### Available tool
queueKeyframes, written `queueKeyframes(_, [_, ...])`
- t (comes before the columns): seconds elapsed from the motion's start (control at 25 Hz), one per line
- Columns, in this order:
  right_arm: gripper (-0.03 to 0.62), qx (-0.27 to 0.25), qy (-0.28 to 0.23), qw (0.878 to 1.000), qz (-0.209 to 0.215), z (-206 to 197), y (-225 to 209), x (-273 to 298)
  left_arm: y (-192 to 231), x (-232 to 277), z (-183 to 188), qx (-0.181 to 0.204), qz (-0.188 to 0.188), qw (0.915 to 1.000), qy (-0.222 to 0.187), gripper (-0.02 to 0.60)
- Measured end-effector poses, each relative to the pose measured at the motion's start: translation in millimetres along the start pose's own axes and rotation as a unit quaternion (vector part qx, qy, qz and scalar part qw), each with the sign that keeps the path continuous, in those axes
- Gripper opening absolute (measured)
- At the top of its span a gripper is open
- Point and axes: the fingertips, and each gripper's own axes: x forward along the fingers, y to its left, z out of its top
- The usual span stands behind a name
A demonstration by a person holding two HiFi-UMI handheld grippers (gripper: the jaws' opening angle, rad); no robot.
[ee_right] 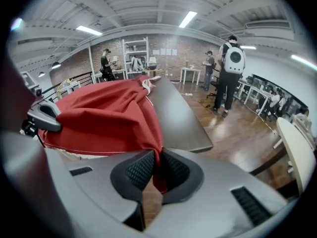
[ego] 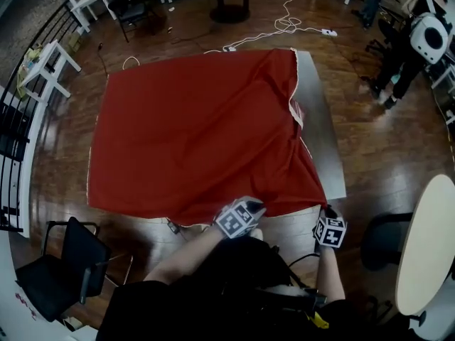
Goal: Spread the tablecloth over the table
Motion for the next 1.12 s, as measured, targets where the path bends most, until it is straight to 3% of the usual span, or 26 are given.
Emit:
queueKeyframes(0.24, [0.029,0.021,0.024,0.999,-0.025,-48.2,-19.5,-16.7,-28.3,16.9,-12.7,0.005,-0.047,0.9985,0.029,0.011])
queueKeyframes(0.48, [0.029,0.022,0.034,0.997,-0.060,-69.3,-43.1,-28.5,-62.6,27.5,-1.6,0.032,-0.110,0.9931,0.024,0.011])
queueKeyframes(0.92, [0.029,0.028,0.039,0.996,-0.077,-70.1,-56.6,-40.8,-72.8,30.2,11.4,0.050,-0.158,0.9851,0.044,0.012])
queueKeyframes(1.12, [0.029,0.042,0.043,0.995,-0.079,-82.4,-65.6,-48.1,-79.9,34.0,18.4,0.084,-0.166,0.9811,0.052,0.024])
